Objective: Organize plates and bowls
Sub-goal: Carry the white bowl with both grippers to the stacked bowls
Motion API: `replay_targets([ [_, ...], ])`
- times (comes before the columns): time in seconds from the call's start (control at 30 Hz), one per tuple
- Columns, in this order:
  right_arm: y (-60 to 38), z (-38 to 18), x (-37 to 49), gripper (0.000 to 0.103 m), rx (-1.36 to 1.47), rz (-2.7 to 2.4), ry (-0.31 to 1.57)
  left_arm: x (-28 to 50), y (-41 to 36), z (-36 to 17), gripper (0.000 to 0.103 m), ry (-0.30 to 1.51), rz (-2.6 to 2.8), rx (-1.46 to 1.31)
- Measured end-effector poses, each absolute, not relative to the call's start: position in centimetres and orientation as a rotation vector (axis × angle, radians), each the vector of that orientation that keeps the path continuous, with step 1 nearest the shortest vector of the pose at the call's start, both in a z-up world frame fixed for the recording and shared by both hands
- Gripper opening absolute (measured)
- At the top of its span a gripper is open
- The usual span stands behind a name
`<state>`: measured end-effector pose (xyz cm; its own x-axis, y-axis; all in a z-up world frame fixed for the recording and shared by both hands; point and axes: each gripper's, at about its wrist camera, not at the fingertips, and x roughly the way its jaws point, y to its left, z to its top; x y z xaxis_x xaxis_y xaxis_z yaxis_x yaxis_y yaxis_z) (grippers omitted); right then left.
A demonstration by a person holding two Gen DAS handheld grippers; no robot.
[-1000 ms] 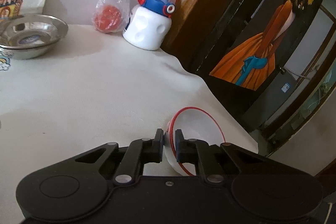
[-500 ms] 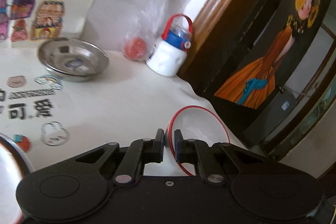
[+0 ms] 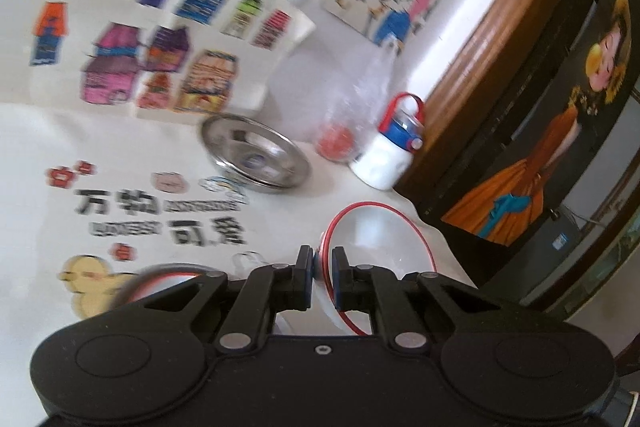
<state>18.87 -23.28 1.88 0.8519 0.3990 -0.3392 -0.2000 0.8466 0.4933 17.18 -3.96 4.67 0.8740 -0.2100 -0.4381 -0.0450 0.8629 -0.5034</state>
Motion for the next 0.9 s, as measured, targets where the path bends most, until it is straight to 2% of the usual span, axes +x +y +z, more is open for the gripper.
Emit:
replay_targets([
  [0.43, -17.9, 1.5, 16.9, 0.01, 0.403, 0.376, 0.536, 13.2, 2.4, 3.2, 0.009, 0.541, -0.031, -0.568],
  [0.9, -17.4, -0.4, 18.3, 0.011, 0.417, 0.365, 0.639, 14.2, 3.1, 1.0, 0.009, 0.621, -0.023, -0.572],
])
